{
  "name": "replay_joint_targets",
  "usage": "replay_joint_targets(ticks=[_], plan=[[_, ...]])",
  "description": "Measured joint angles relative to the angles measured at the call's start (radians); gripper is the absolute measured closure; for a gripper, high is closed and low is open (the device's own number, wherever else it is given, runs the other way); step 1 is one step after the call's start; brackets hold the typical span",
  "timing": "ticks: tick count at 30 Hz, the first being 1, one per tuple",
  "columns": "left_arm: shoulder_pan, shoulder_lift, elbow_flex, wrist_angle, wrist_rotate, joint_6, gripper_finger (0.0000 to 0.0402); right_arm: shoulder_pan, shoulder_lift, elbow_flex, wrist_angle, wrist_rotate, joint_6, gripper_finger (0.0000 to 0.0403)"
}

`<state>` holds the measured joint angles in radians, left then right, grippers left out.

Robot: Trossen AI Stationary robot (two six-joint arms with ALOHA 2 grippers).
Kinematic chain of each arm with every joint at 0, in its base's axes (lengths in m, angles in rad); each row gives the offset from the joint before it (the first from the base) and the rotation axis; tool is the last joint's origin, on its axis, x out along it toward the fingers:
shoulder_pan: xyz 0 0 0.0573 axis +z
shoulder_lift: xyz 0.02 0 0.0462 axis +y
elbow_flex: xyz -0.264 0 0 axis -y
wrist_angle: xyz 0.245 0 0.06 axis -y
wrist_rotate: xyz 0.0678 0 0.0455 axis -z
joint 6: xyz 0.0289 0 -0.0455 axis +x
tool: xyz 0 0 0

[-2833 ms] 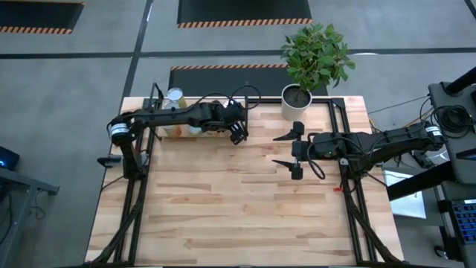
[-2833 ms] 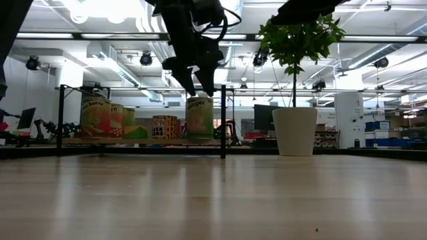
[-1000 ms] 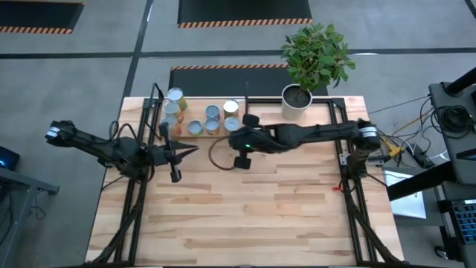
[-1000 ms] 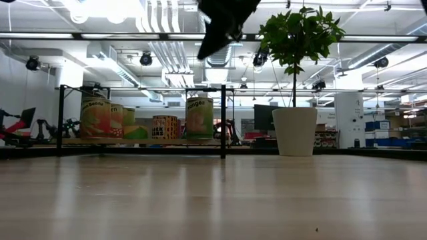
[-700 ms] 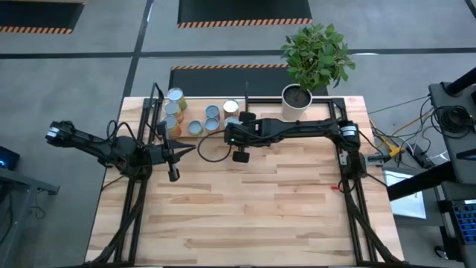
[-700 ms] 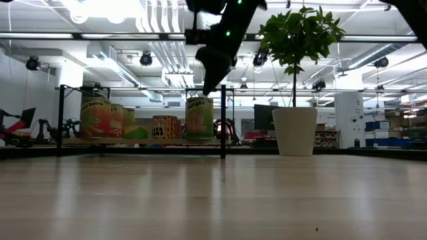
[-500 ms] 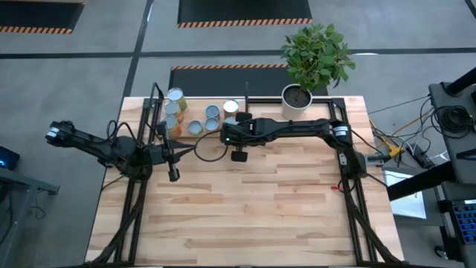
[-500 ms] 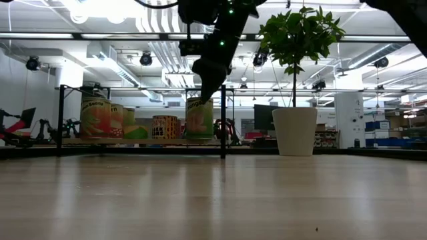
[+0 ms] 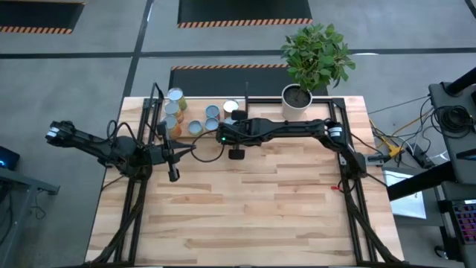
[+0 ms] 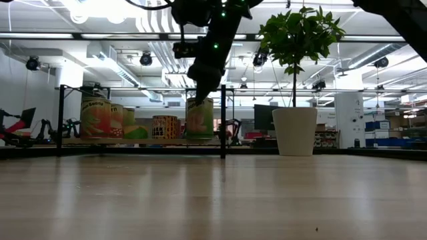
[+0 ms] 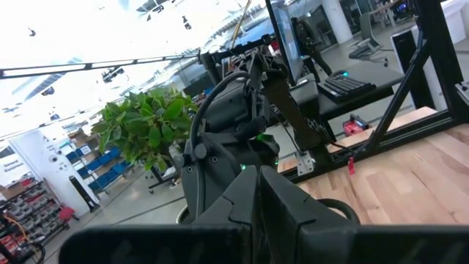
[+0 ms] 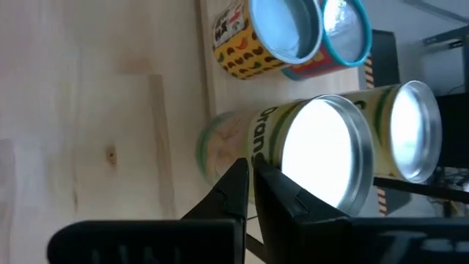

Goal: Pick and place cans onto a shelf
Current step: Put the green oranges can on the shelf

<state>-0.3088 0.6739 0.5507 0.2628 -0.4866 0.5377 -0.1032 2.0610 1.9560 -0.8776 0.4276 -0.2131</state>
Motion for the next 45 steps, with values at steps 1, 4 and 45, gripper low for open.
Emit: replay_joint_targets(ticks=[1, 4, 45], plan=[[0.000, 0.000, 0.000, 0.000, 0.000, 0.000, 0.0401, 0.000, -0.001, 0.000, 0.001, 0.007, -0.006, 0.0390], [0.000, 0.000, 0.000, 0.000, 0.000, 0.000, 0.0401, 0.000, -0.004, 0.001, 0.001, 0.020, -0.018, 0.0390], [0.000, -0.001, 0.000, 0.006, 0.000, 0.000, 0.0401, -0.097, 0.036, 0.079, 0.055, -0.095, -0.119, 0.0390]])
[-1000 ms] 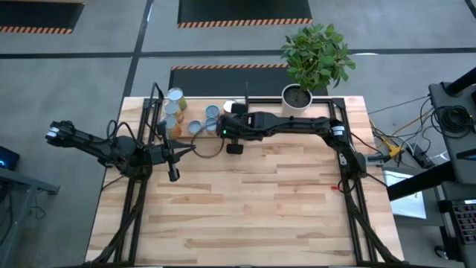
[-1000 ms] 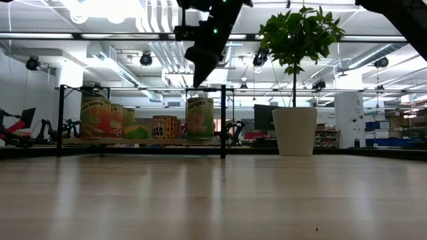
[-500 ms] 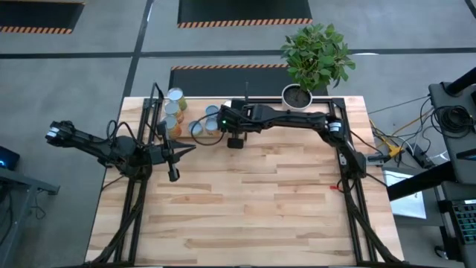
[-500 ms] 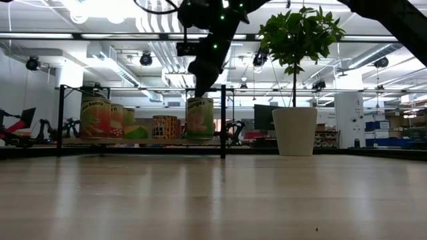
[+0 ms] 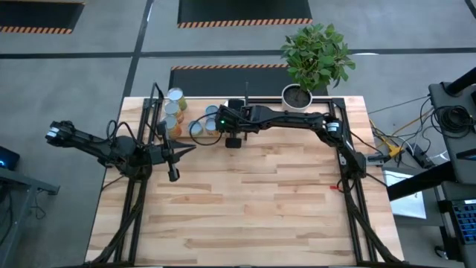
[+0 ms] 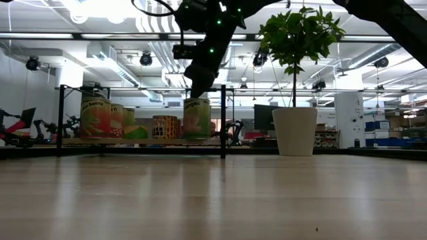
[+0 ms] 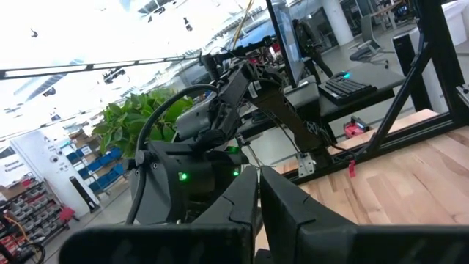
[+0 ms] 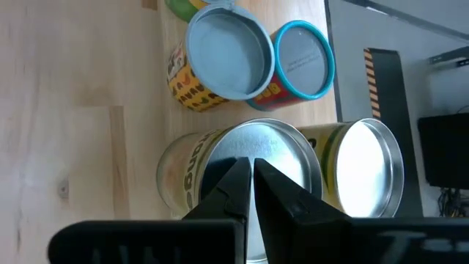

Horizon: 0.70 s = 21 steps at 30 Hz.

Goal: Pick and place cans onto a shelf
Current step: Put the green oranges can on the shelf

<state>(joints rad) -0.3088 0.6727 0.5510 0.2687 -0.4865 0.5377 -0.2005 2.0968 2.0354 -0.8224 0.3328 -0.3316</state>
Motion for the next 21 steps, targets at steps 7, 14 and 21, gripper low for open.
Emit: replay_joint_targets(ticks=[7, 14, 21], plan=[[0.000, 0.000, 0.000, 0.000, 0.000, 0.000, 0.0401, -0.004, 0.000, 0.000, 0.003, 0.000, -0.005, 0.0390], [0.000, 0.000, 0.000, 0.000, 0.000, 0.000, 0.0401, -0.007, 0.001, 0.000, -0.007, 0.003, -0.023, 0.0390], [0.000, 0.000, 0.000, 0.000, 0.000, 0.000, 0.0401, -0.016, 0.001, 0.000, -0.009, 0.007, -0.028, 0.0390]])
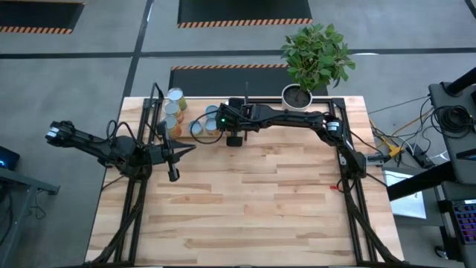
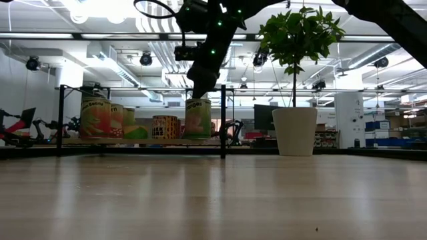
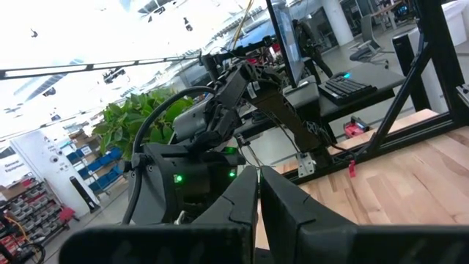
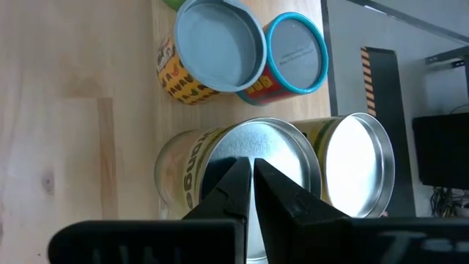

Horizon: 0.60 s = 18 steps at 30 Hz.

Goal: Pick and place cans onto a shelf
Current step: Put the green oranges can on the shelf

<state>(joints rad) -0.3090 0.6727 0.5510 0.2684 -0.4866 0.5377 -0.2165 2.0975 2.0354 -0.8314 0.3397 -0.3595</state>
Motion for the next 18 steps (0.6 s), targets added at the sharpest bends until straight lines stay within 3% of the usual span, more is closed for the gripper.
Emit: replay_joint_targets(ticks=[18], plan=[[0.000, 0.000, 0.000, 0.000, 0.000, 0.000, 0.0401, -0.010, 0.000, 0.000, 0.004, -0.003, -0.008, 0.0390]])
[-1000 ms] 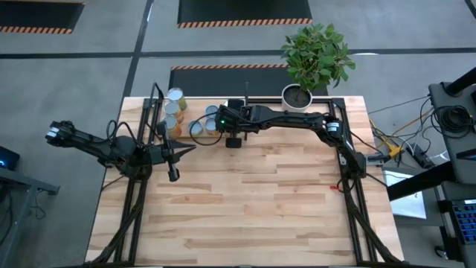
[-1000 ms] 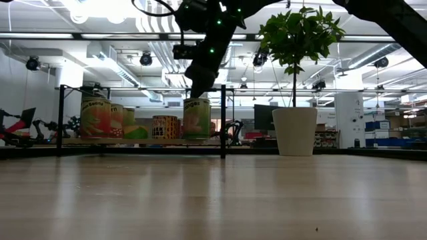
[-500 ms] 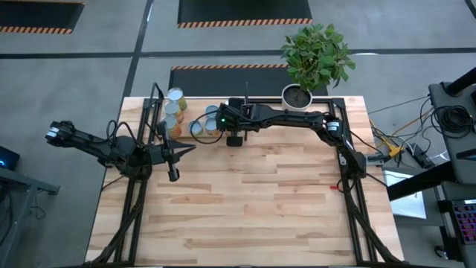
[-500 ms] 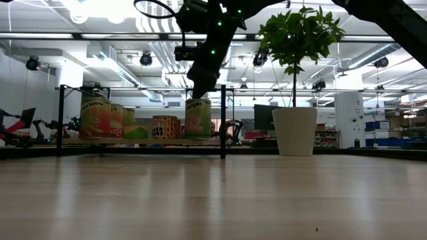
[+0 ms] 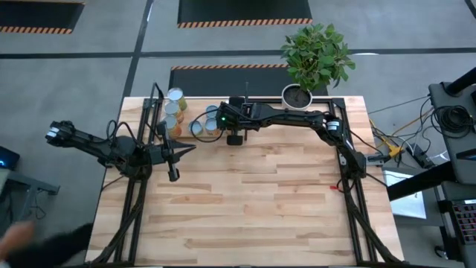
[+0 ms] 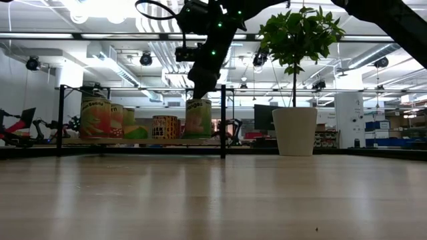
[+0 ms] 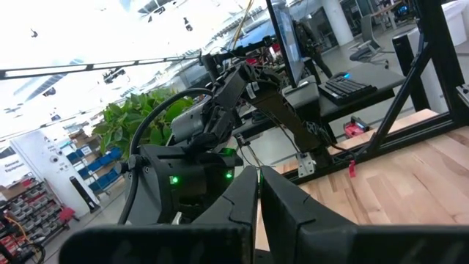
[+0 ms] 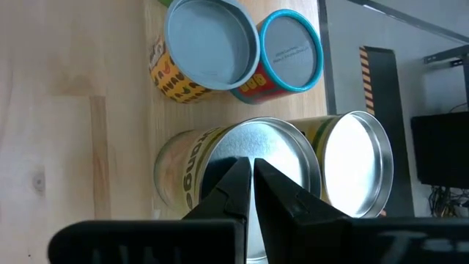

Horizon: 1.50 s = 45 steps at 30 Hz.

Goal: Pick and place cans onto a shelf
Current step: Put the green oranges can on the shelf, then return to Home Position

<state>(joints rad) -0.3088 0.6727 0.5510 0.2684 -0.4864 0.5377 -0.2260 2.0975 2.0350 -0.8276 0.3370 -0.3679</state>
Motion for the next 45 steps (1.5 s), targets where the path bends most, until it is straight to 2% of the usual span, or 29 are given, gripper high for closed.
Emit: replay_joint_targets(ticks=[21, 30, 41, 45], plan=[[0.000, 0.000, 0.000, 0.000, 0.000, 0.000, 0.0401, 0.012, -0.019, 0.003, 0.000, 0.002, -0.001, 0.0390], [0.000, 0.000, 0.000, 0.000, 0.000, 0.000, 0.0401, 0.023, -0.079, 0.005, 0.001, 0.003, 0.000, 0.0390], [0.000, 0.001, 0.000, -0.004, 0.000, -0.004, 0.0401, 0.134, -0.170, 0.000, -0.053, 0.003, 0.066, 0.0390], [0.000, 0.004, 0.000, -0.006, 0.000, -0.015, 0.0401, 0.192, -0.217, -0.056, -0.055, 0.003, 0.102, 0.0390]])
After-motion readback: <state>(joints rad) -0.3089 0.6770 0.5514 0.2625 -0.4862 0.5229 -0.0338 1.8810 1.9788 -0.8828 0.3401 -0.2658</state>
